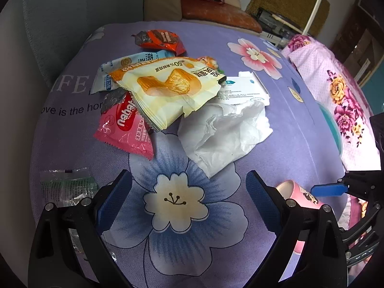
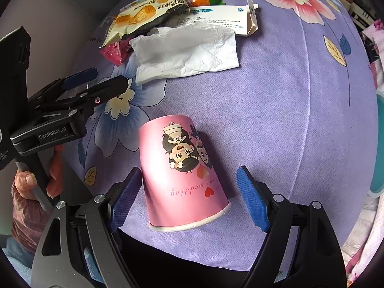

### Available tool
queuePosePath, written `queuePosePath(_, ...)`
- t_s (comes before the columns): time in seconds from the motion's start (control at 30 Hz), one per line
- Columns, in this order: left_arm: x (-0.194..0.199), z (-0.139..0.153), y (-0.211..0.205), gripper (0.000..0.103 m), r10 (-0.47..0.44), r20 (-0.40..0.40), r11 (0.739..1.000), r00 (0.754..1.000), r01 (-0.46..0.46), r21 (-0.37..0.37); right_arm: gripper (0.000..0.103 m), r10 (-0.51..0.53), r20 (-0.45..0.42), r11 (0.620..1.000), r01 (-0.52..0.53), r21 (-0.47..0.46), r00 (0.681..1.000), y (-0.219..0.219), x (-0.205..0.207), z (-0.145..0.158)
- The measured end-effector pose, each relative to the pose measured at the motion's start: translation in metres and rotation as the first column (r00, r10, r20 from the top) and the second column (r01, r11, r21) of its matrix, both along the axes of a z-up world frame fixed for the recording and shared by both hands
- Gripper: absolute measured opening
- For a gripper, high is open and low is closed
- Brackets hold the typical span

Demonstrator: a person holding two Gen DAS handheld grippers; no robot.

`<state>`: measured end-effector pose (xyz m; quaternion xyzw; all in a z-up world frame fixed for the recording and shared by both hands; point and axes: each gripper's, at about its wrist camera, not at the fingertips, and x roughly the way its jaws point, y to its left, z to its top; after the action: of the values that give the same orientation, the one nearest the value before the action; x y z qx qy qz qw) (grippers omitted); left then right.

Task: Collect trash
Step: 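Grasp the pink paper cup with the right tool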

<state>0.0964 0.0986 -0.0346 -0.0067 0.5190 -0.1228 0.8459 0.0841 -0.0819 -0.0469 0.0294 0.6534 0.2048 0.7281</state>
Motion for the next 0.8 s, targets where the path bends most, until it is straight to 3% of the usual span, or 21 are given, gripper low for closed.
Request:
queuePosePath(0.33,0.005,-0.004,-0.002,0.096,0.0,-0.009,1.0,1.0,0.0,0.005,0.077,0.01,-0.01,1.0,-0.01,0.029,1.0,0.007,-0.004,-0.006)
queuePosePath(0.43,0.007,-0.006,-0.003,0.096,-0.001,-0.015,1.0,1.0,0.001,0.007,0.066,0.016,-0.022,0.998,-0.015,0.067,1.0,0.006,-0.005,-0.008)
queuePosePath(0.57,0.012,-0.008,-0.008,0.096,-0.003,-0.021,1.0,1.0,0.003,0.009,0.062,0.028,0.002,0.997,-0.028,0.07,1.0,0.006,-0.007,-0.004)
queuePosePath(0.8,0.022,-0.014,-0.024,0.096,-0.017,-0.034,1.0,0.999,0.017,0.013,0.062,-0.069,0.032,0.996,0.067,0.06,0.997,-0.03,0.001,-0.002)
